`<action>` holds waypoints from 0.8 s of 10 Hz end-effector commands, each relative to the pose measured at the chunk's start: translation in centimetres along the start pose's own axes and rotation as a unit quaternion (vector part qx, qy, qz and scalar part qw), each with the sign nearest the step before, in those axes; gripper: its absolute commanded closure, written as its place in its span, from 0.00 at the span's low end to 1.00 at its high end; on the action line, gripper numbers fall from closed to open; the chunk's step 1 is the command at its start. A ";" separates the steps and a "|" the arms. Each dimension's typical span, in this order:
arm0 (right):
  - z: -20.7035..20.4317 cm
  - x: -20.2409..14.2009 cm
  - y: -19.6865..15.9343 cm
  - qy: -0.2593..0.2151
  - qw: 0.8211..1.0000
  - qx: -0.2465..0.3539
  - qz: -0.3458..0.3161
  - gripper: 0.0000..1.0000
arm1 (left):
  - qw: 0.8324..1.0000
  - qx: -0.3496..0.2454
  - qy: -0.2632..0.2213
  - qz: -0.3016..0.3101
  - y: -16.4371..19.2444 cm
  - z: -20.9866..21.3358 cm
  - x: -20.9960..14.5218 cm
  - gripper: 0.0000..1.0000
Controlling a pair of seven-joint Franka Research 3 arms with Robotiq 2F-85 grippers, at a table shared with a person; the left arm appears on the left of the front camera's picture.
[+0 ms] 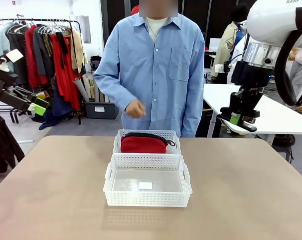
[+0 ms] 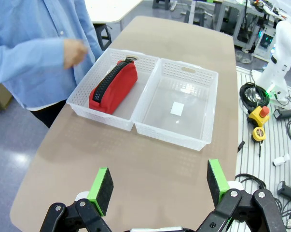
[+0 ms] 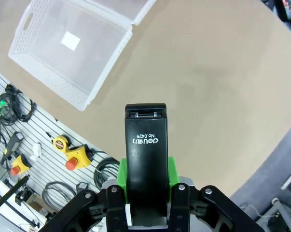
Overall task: Distribute items into two baskets.
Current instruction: Place the picked Stapler into the Organizing basket as instructed by the person.
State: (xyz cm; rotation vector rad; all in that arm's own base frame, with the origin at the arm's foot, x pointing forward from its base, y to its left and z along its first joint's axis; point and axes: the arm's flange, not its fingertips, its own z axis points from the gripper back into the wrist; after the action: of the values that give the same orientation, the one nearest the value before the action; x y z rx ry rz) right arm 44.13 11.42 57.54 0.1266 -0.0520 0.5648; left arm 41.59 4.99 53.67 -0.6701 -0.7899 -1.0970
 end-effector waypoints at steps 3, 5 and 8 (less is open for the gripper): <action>0.0 -0.4 0.0 -0.009 1.000 0.004 -0.002 1.00 | 1.000 -0.002 0.000 0.001 -0.1 0.1 0.0 0.00; 0.0 -0.4 0.0 -0.009 1.000 0.004 -0.002 1.00 | 1.000 -0.002 0.000 0.001 -0.1 0.1 0.0 0.00; 0.0 -0.4 0.0 -0.009 1.000 0.004 -0.002 1.00 | 1.000 -0.002 0.000 0.001 -0.1 0.1 0.0 0.00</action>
State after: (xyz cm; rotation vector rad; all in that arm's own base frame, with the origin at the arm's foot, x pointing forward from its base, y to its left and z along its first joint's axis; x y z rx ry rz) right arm 44.13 11.42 57.54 0.1266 -0.0520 0.5648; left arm 41.59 4.99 53.67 -0.6701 -0.7899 -1.0970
